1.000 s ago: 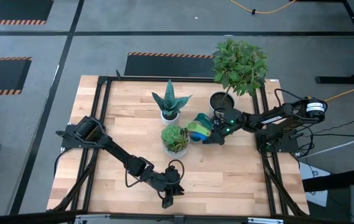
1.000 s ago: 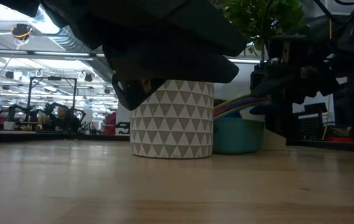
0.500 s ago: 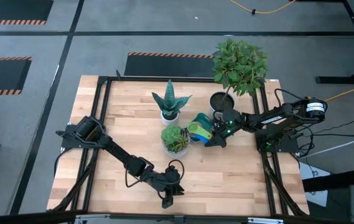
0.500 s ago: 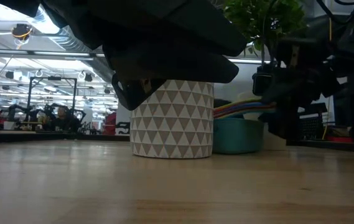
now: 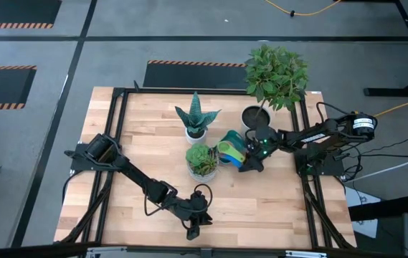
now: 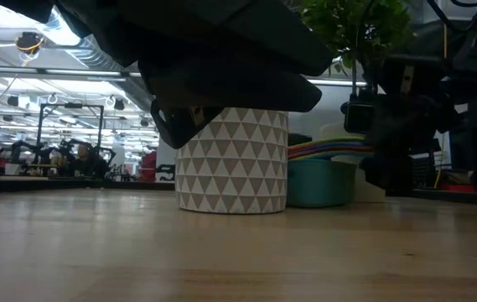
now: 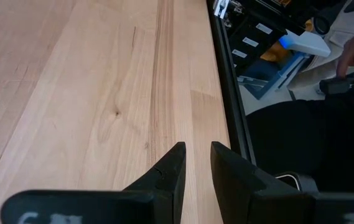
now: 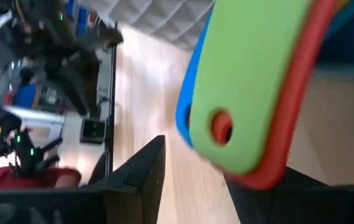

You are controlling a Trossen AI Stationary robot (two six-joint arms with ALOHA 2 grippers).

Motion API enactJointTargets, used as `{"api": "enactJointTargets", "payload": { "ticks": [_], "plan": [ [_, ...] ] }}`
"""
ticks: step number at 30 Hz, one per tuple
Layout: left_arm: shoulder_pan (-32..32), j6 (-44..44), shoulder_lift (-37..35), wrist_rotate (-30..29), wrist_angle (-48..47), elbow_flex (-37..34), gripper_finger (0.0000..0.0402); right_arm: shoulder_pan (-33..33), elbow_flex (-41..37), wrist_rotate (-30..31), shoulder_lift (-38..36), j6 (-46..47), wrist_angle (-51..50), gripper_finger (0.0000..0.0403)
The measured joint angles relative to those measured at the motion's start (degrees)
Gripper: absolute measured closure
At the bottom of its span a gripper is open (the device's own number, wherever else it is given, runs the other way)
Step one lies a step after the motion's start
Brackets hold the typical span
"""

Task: Nest measuring cups in basket
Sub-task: Put the stacked measuring cups into the green bin, then return to Home Position

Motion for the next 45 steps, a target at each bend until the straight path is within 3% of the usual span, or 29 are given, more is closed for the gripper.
{"api": "enactJointTargets", "payload": {
  "ticks": [12, 22, 31, 40, 45],
  "plan": [
    [0.0, 0.0, 0.0, 0.0, 0.0, 0.0, 0.0333, 0.0, 0.0, -12.7, 0.0, -7.2, -2.5, 0.0246],
    [0.0, 0.0, 0.0, 0.0, 0.0, 0.0, 0.0333, 0.7, 0.0, -17.7, 0.0, -8.7, -10.1, 0.0246],
    [0.0, 0.0, 0.0, 0.0, 0.0, 0.0, 0.0333, 6.6, 0.0, -21.3, -0.5, -5.4, -10.0, 0.0246],
    [0.0, 1.0, 0.0, 0.0, 0.0, 0.0, 0.0333, 10.3, 0.0, -22.8, -8.9, 0.0, 0.1, 0.0247],
    [1.3, 14.8, 0.0, -1.0, 0.6, 0.0, 0.0333, 10.8, 0.0, -22.9, -16.6, 0.5, 2.7, 0.0247]
  ]
}}
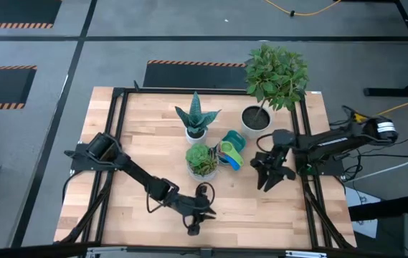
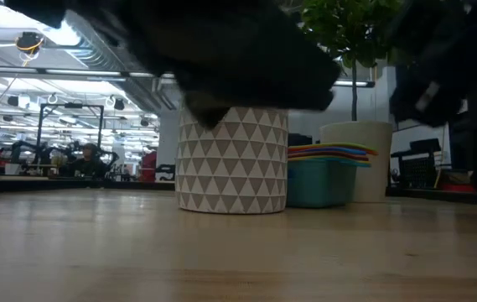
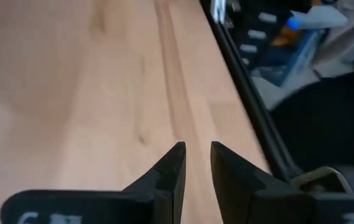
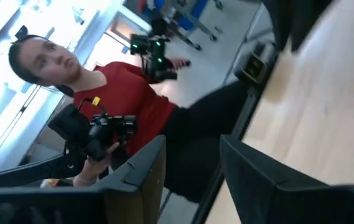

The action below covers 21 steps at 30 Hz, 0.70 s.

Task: Nest measuring cups in basket
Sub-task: Return to Home Position

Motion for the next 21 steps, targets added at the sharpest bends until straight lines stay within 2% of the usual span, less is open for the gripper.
{"api": "enactJointTargets", "payload": {
  "ticks": [5, 8, 10, 15, 18, 21],
  "plan": [
    [2.9, 8.4, -0.6, -5.3, 6.9, 0.0, 0.0333, -0.5, 0.0, 0.1, -6.9, -0.2, 1.2, 0.0247],
    [5.7, 13.8, -2.4, -5.0, 11.0, 0.0, 0.0333, -1.2, 0.0, 0.2, -10.0, -0.3, 2.8, 0.0247],
    [7.9, 17.6, -4.6, -1.4, 11.1, 0.0, 0.0333, -1.6, 0.0, 0.3, -11.7, -0.3, 4.4, 0.0247],
    [14.0, 23.9, -13.0, 11.8, 7.2, 0.0, 0.0333, -2.4, 0.0, 1.1, -14.8, -0.3, 4.8, 0.0247],
    [17.9, 25.9, -19.7, 17.5, 0.6, 0.0, 0.0333, -2.8, 0.0, 1.1, -15.4, -0.4, 4.8, 0.0247],
    [21.9, 27.9, -26.6, 20.1, -8.6, 0.0, 0.0333, -3.0, 0.0, 1.1, -15.4, -0.4, 4.7, 0.0247]
  ]
}}
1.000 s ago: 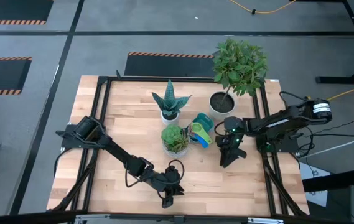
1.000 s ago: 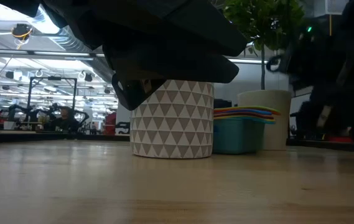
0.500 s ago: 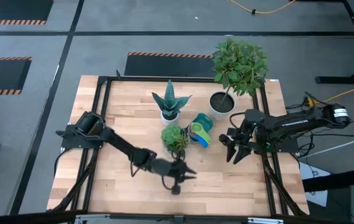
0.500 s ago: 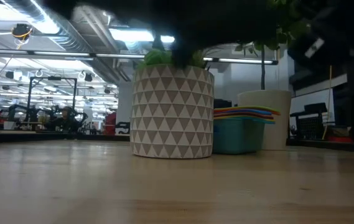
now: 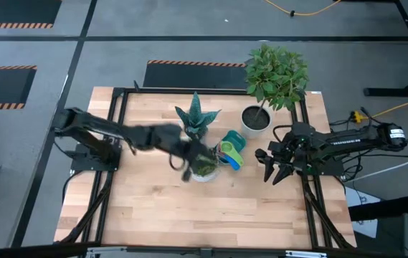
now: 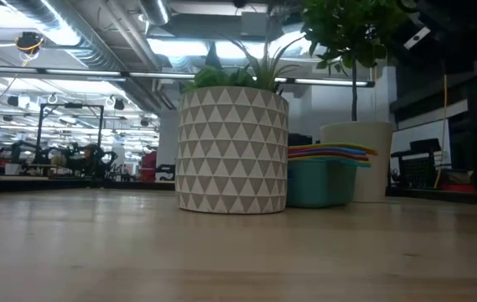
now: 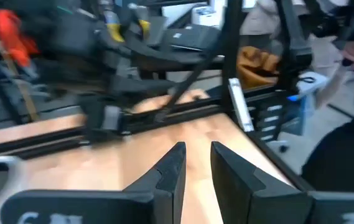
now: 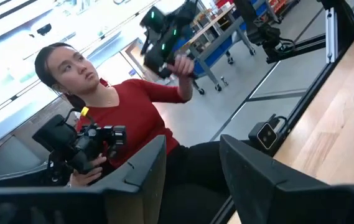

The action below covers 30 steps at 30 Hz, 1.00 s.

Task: Nest measuring cups in basket
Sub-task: Return to Home Position

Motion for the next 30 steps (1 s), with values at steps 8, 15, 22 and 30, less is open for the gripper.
{"api": "enactJointTargets", "payload": {
  "ticks": [8, 15, 22, 30],
  "plan": [
    [8.6, 4.3, -17.5, 4.3, -22.7, 0.0, 0.0333, 0.0, 0.0, 0.0, 0.1, 0.0, 0.0, 0.0247],
    [9.6, 5.0, -29.2, 2.9, -37.8, 0.0, 0.0333, 0.0, 0.0, 0.0, 0.1, 0.0, -0.1, 0.0247],
    [8.1, 5.0, -36.1, 2.1, -43.7, 0.0, 0.0333, 0.0, 0.0, 0.0, 0.1, 0.1, -0.1, 0.0247],
    [8.1, 5.1, -44.2, -1.6, -48.9, 0.0, 0.0333, 0.0, 0.0, 0.1, 0.1, 0.0, -0.1, 0.0247]
  ]
}}
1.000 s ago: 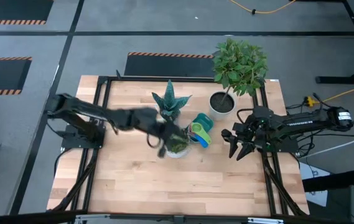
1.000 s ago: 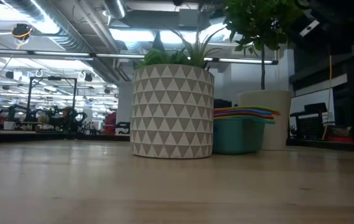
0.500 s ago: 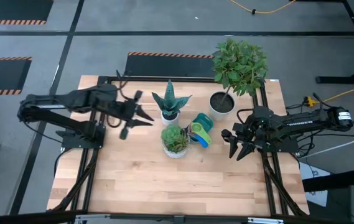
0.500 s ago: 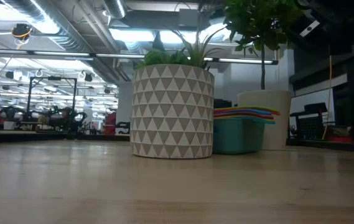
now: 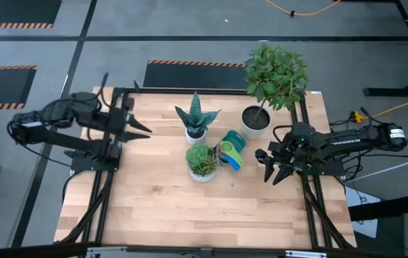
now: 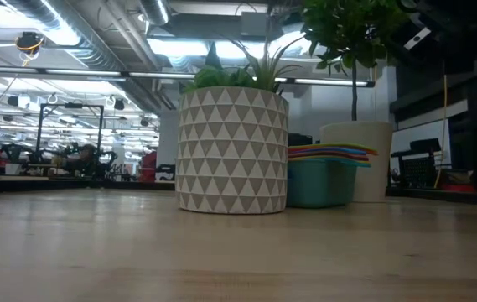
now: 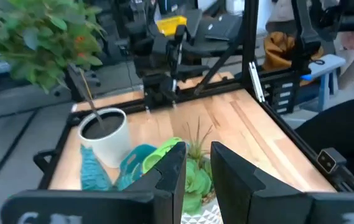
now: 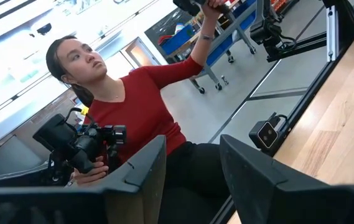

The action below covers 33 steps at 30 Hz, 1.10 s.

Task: Nest measuring cups in basket
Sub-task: Return to Home Position

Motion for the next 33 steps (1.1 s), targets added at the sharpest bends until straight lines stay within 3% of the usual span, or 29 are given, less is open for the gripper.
{"api": "enactJointTargets", "payload": {
  "ticks": [5, 18, 33],
  "plan": [
    [0.0, 1.3, -4.4, -0.4, -0.3, -2.2, 0.0333, 0.0, 0.0, 0.0, 0.0, 0.0, -0.1, 0.0247],
    [0.0, -1.5, -21.6, -0.4, 14.3, -25.9, 0.0333, 0.0, 0.0, 0.0, 0.0, -0.1, -0.1, 0.0247],
    [0.0, -3.4, -41.5, -0.6, 23.4, -45.9, 0.0333, 0.0, 0.0, 0.0, 0.0, -3.1, -0.1, 0.0247]
  ]
}}
